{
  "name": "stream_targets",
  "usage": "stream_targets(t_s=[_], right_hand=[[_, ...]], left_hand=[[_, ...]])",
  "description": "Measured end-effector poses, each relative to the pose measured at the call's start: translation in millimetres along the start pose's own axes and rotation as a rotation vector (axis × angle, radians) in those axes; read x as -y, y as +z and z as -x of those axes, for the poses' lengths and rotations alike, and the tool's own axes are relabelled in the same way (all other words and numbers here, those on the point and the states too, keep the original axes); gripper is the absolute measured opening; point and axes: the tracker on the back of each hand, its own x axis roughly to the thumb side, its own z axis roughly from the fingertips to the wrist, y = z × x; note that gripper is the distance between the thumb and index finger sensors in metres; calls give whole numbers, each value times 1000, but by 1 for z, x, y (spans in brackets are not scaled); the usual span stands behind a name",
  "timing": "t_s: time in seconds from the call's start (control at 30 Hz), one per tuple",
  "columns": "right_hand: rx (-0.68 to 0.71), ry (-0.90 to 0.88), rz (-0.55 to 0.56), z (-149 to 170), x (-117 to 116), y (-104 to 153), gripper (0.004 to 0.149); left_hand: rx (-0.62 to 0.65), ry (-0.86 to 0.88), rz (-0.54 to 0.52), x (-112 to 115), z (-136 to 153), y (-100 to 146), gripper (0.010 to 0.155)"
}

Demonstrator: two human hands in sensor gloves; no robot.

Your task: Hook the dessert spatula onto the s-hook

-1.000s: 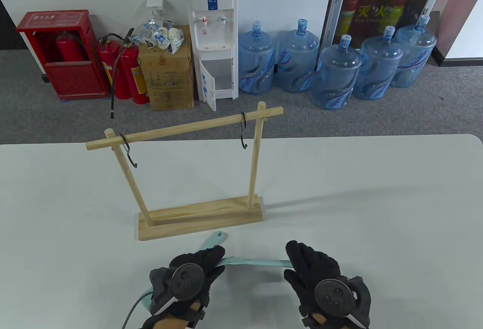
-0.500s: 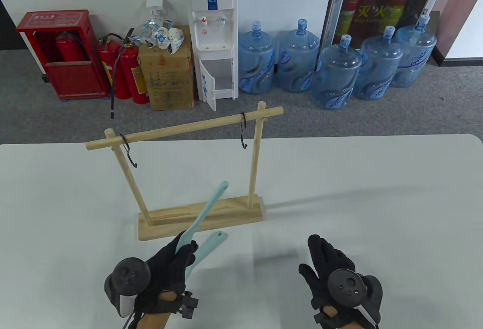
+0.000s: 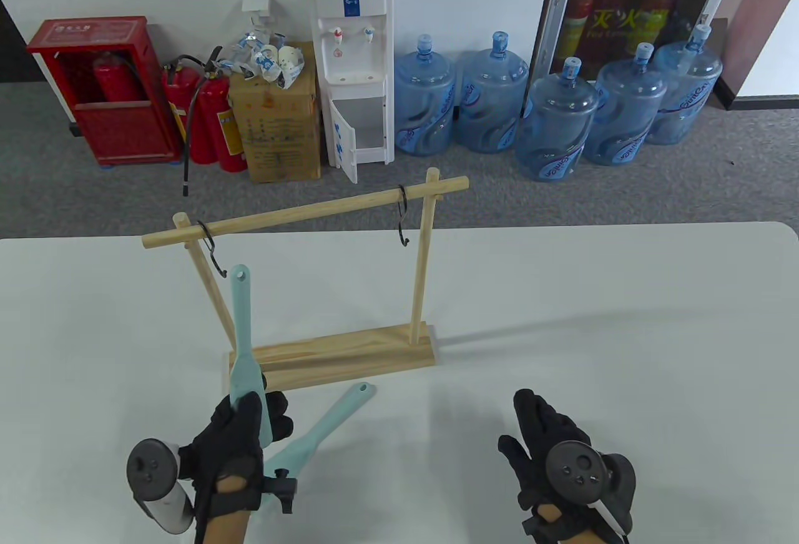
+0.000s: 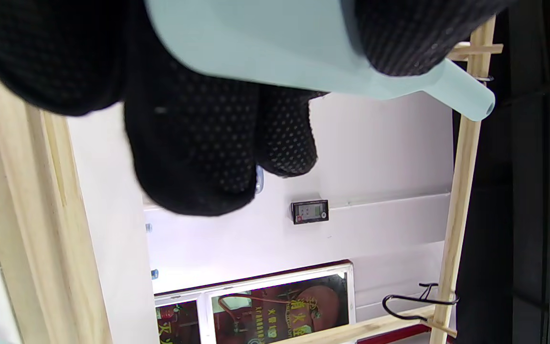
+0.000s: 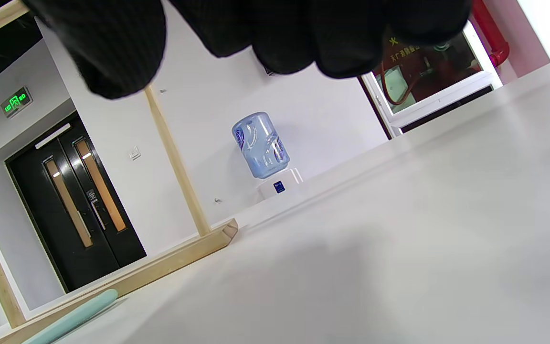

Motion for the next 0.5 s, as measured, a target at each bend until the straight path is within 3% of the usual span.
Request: stream_targets(t_s=[0.23,0.5], right_hand=[[-5,-3,-7,0,1,0,73],[-11,-9,-18,0,1,0,73]], left_hand=[[-37,27,-51,-6,3,1,55],[-31,25,-33,-10,4,-1,56]])
